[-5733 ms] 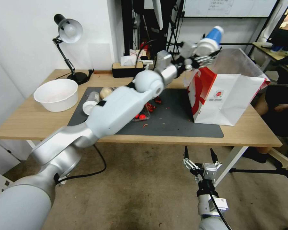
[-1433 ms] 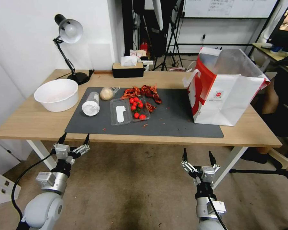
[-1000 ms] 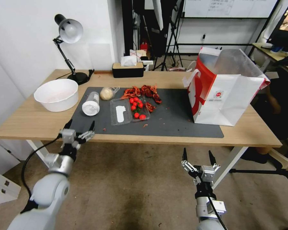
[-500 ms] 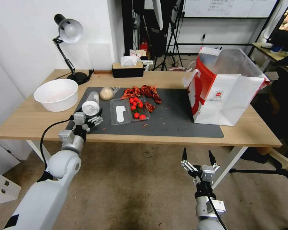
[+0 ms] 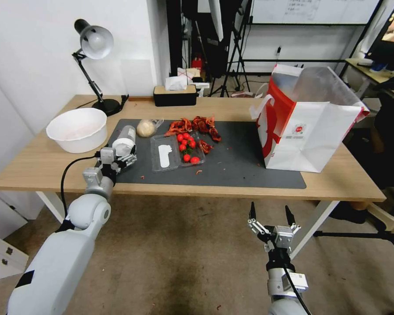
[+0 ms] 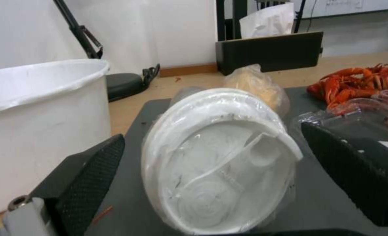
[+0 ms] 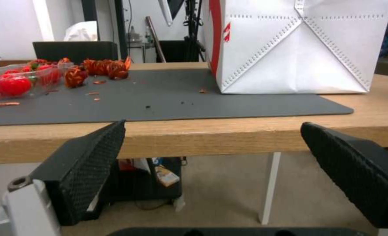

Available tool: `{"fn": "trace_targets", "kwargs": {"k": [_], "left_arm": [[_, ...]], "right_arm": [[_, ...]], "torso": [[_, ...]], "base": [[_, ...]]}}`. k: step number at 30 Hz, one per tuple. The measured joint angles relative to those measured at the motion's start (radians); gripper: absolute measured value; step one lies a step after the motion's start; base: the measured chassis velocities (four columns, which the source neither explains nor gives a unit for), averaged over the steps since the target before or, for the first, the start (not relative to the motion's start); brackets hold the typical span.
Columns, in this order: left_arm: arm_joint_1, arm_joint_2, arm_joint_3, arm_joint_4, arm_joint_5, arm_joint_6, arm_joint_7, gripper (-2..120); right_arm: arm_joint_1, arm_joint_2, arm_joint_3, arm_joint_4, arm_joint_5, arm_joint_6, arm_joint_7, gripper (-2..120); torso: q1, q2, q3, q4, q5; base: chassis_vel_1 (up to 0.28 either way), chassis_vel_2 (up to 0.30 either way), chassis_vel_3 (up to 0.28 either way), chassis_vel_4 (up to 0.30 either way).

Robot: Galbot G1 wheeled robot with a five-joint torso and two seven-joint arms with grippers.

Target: Pick up the trash from the table and place it into the takeout bag.

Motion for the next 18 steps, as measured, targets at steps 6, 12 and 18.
{"fn": "trace_targets", "kwargs": {"k": [6, 12, 18], "left_arm": [[-0.046, 0.0, 0.026, 0.037, 0.0, 0.011, 0.001, 100], [-0.082, -0.004, 0.045, 0.076, 0.0, 0.032, 0.002, 92], [-0.081, -0.005, 0.046, 0.086, 0.007, 0.029, 0.005, 74]], "right_arm": [[0.005, 0.003, -0.002, -0.001, -0.002, -0.002, 0.0, 100], [0.004, 0.002, -0.002, -0.001, -0.002, -0.002, 0.0, 100], [0.004, 0.004, -0.005, -0.004, -0.003, -0.002, 0.0, 100]], "torso": [[0.0, 0.0, 0.0, 0.0, 0.0001], [0.0, 0.0, 0.0, -0.0001, 0.0], [0.0, 0.0, 0.0, -0.0002, 0.0002]], "base": [[0.0, 0.0, 0.0, 0.0], [0.0, 0.0, 0.0, 0.0], [0.0, 0.0, 0.0, 0.0]]}}
